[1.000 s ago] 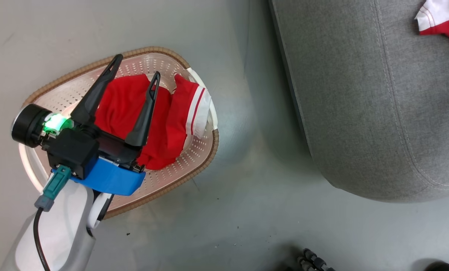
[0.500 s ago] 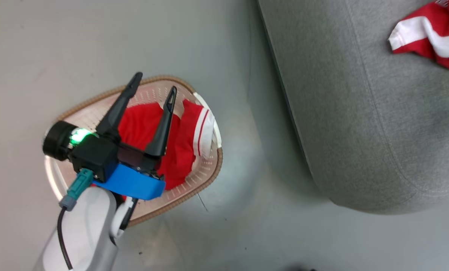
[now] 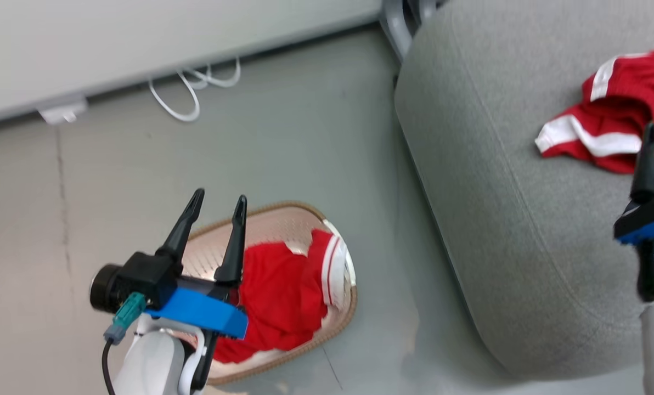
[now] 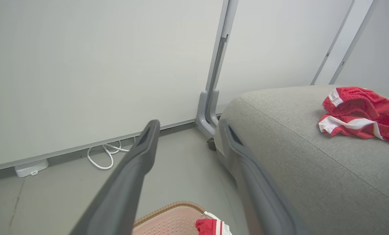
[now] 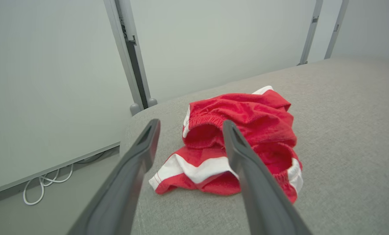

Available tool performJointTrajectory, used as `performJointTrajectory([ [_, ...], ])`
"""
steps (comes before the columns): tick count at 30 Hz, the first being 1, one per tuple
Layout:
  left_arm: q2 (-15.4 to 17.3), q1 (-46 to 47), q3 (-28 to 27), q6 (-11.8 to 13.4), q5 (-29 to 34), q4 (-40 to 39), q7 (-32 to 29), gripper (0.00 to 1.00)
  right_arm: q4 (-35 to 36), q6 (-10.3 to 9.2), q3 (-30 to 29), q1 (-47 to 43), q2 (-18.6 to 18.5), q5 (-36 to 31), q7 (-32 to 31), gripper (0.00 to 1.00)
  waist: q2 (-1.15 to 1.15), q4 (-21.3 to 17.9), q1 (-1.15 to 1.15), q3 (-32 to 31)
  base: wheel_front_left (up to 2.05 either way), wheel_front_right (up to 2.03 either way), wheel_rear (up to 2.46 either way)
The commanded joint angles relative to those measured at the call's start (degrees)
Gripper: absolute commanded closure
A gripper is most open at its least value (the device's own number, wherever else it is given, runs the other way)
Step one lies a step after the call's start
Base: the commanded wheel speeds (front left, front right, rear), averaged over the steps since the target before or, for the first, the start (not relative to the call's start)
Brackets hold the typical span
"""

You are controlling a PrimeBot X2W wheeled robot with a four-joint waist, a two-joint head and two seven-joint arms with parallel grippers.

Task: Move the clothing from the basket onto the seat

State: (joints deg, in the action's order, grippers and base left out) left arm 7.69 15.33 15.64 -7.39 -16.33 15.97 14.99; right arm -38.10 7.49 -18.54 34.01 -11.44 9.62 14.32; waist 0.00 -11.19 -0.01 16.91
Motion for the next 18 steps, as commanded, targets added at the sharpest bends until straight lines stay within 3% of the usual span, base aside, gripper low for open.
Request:
performJointTrajectory([
  [1,-0.3,-1.1,-0.6,-0.1,0.0,0.1,0.3,0.00,0.9,0.01,0.6,-1.9,0.4,-0.2,-0.1,0.00,0.00,2.4,0.01,-5.5,0.00,0.00,0.00],
  [10,-2.0,-8.4,-7.7,-0.1,1.1,1.5,0.3,0.00,11.1,0.01,8.0,-14.1,5.2,-0.9,-3.7,0.00,0.00,4.9,0.01,-12.6,0.00,0.00,0.00],
  [18,-2.8,-11.0,-12.0,-0.1,2.2,3.3,0.3,0.00,19.3,0.01,10.5,-22.6,7.4,-0.5,-5.4,0.00,0.00,9.2,0.01,-15.1,0.00,0.00,0.00],
])
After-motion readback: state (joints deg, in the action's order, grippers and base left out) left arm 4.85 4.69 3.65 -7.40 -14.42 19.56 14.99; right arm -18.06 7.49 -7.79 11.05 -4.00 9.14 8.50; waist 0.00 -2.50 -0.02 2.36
